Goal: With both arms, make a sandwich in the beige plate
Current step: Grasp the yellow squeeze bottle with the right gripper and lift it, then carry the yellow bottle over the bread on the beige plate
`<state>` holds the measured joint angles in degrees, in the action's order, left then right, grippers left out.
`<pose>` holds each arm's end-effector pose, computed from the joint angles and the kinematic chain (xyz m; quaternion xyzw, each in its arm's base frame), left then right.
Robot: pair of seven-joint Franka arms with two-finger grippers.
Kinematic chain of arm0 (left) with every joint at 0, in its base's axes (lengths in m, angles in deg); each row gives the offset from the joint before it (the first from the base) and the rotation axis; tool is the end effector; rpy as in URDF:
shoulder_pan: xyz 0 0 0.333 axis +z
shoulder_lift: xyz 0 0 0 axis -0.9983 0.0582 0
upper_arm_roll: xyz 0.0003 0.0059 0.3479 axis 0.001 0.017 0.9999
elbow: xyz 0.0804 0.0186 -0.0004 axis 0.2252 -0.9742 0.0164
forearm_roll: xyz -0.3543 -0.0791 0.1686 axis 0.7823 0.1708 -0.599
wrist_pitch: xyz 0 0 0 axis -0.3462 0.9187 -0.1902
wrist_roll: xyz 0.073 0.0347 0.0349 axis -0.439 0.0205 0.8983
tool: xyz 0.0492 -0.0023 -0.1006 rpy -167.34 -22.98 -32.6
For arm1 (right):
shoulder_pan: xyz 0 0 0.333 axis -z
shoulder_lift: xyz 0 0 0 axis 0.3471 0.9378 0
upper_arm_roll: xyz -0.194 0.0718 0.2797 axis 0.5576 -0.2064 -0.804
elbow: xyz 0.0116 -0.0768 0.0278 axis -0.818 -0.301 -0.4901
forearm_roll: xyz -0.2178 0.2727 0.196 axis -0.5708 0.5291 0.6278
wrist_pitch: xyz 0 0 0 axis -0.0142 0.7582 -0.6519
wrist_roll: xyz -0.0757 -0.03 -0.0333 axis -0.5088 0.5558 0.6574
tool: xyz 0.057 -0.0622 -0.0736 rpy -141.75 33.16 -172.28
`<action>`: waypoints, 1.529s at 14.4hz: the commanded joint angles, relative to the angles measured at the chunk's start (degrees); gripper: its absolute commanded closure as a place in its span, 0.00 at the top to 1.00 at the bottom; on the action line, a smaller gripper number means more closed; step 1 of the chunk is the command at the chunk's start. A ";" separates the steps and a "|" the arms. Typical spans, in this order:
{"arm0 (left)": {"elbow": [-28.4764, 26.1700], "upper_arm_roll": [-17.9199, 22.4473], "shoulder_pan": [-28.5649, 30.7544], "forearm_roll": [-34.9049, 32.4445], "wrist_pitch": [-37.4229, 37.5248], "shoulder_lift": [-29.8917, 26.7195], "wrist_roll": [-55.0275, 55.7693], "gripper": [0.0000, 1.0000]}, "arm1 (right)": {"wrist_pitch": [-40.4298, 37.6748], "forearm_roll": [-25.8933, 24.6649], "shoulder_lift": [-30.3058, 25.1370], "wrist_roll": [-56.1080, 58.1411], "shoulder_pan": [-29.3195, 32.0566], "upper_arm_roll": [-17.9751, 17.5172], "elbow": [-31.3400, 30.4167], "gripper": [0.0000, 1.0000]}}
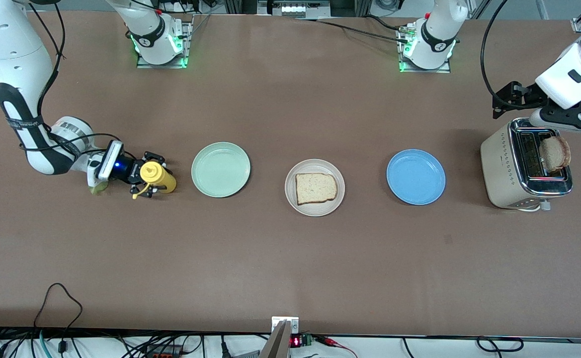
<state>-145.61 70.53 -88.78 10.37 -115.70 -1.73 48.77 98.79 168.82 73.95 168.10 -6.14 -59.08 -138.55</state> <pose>0.5490 -0.0460 0.6368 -0.9957 0.0820 0.0372 0.0198 0.5664 -0.0153 0.1397 -0.6143 -0.4744 -0.4823 0.4062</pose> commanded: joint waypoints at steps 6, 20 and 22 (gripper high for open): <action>-0.15 -0.04 0.35 0.53 0.80 -0.56 -0.01 1.00 | 22.81 -2.18 -12.93 -25.59 -13.72 0.41 3.08 0.41; -0.15 0.49 0.71 0.70 0.88 -0.56 -0.10 1.00 | 42.80 -58.29 -15.05 -83.76 -36.13 0.50 15.21 0.41; -0.15 0.23 0.62 0.70 0.62 -0.48 -0.01 1.00 | 42.79 -69.21 -14.00 -92.90 -38.77 0.49 16.44 0.41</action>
<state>-145.61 70.89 -88.28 10.37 -115.23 -1.73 48.77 141.27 107.96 58.57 83.03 -42.17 -59.21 -124.50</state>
